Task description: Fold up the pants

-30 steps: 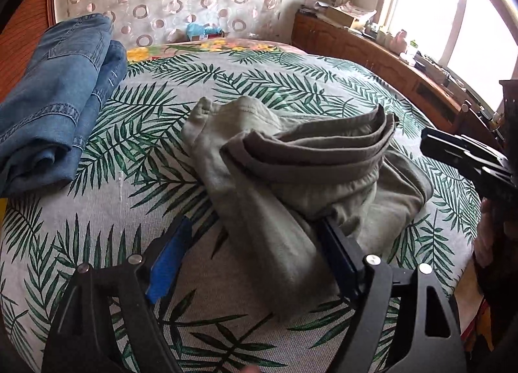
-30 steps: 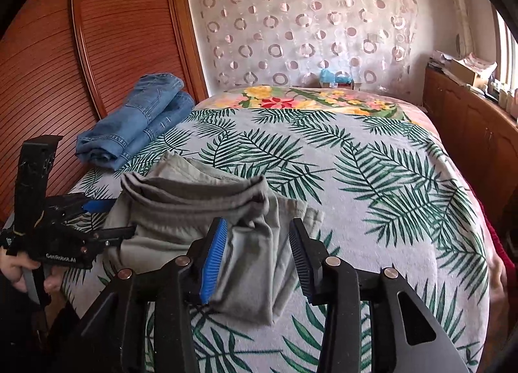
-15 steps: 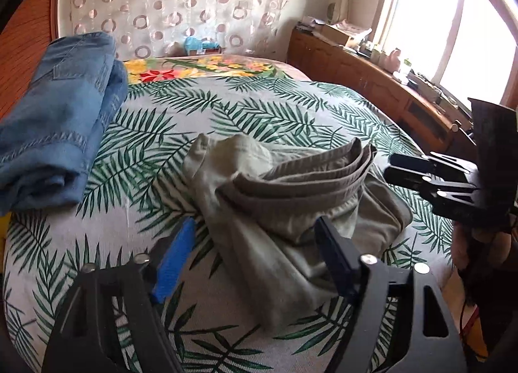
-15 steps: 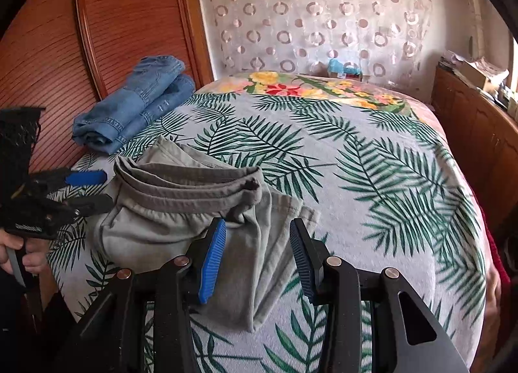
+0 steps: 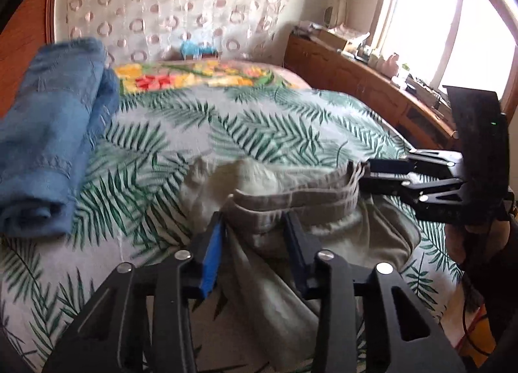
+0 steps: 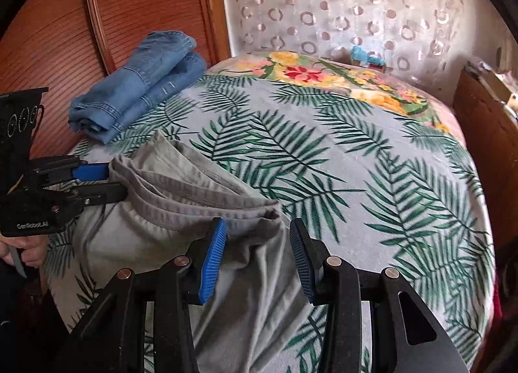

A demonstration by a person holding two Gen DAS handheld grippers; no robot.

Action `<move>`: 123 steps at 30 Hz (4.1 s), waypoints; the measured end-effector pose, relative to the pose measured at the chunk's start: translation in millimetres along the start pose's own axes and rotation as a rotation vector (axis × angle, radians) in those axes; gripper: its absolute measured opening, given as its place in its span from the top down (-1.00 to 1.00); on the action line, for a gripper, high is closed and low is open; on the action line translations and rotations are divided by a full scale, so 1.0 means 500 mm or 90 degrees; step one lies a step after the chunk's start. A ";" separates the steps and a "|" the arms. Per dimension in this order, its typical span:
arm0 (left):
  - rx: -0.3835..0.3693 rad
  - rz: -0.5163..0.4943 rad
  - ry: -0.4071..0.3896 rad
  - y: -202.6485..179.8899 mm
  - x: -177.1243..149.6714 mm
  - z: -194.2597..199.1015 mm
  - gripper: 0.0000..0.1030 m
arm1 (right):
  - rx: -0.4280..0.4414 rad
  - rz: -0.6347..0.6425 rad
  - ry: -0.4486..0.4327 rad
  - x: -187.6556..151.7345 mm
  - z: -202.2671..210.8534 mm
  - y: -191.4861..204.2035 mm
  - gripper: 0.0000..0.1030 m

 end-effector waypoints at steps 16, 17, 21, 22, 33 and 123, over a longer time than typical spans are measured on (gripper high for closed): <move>-0.024 -0.011 -0.053 -0.036 0.069 0.039 0.74 | 0.039 -0.087 -0.064 0.000 0.050 -0.041 0.87; -0.014 -0.016 -0.058 -0.036 0.078 0.039 0.74 | 0.031 -0.086 -0.074 0.004 0.058 -0.044 0.87; 0.008 -0.009 -0.030 -0.013 0.085 0.010 0.74 | -0.013 -0.086 -0.065 0.003 0.053 -0.058 0.87; 0.011 -0.009 -0.023 -0.009 0.081 0.003 0.73 | -0.011 -0.090 -0.056 -0.002 0.043 -0.059 0.87; 0.016 -0.011 0.037 0.008 0.014 -0.015 0.19 | -0.020 -0.093 -0.043 -0.019 0.026 -0.051 0.77; 0.010 0.040 0.032 0.028 -0.097 0.059 0.10 | -0.021 -0.101 -0.064 -0.198 0.193 0.018 0.80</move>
Point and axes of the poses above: each gripper's, at about its wrist camera, not at the fingertips, and z roughly against the way its jaws point, y to its left, x to its top, the point moved 9 cm from there along -z, roughly the way its jaws point, and after that the axes turned 7 degrees about z, right-handed, at the moved point
